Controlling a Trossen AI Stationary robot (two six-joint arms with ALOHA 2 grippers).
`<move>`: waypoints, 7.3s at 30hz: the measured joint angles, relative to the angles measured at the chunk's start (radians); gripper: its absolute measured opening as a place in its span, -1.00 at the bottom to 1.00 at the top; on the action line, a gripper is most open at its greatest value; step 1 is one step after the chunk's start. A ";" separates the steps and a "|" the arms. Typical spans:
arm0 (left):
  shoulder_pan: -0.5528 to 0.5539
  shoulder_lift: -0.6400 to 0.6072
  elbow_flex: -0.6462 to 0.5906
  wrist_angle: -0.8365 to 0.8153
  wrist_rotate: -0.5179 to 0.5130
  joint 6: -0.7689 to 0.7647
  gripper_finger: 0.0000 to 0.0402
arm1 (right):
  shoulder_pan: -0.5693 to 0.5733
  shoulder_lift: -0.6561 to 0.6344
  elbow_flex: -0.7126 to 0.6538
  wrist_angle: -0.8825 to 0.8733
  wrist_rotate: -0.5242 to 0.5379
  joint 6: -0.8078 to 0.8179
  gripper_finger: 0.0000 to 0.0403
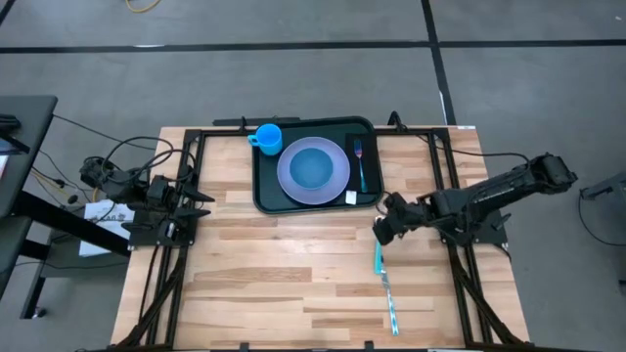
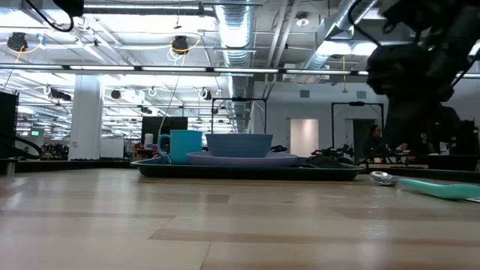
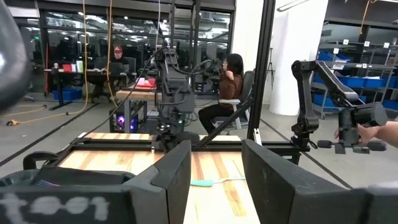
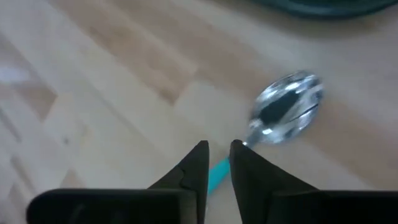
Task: Set up tray
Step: Put the blue spoon on the black napkin to the left of the blue fork
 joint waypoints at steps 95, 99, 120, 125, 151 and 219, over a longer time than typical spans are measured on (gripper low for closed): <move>0.000 0.000 0.000 -0.023 0.003 -0.048 -0.34 | -0.305 0.291 0.000 0.095 -0.159 -0.391 -0.51; 0.000 0.000 0.000 -0.023 0.004 -0.048 -0.34 | -0.305 0.292 0.000 0.124 -0.162 -0.391 -0.71; 0.000 0.000 0.000 -0.023 0.005 -0.057 -0.34 | -0.304 0.294 0.041 0.167 -0.177 -0.364 -1.00; 0.000 0.000 0.000 -0.023 0.009 -0.066 -0.34 | -0.319 0.295 0.105 0.121 -0.173 -0.365 -1.00; 0.000 0.000 0.000 -0.023 0.068 -0.084 -0.34 | -0.749 0.321 0.381 0.045 -0.124 -0.556 -1.00; 0.000 0.000 0.000 -0.049 0.071 -0.166 -0.34 | -0.865 0.660 0.586 0.143 -0.056 -0.724 -1.00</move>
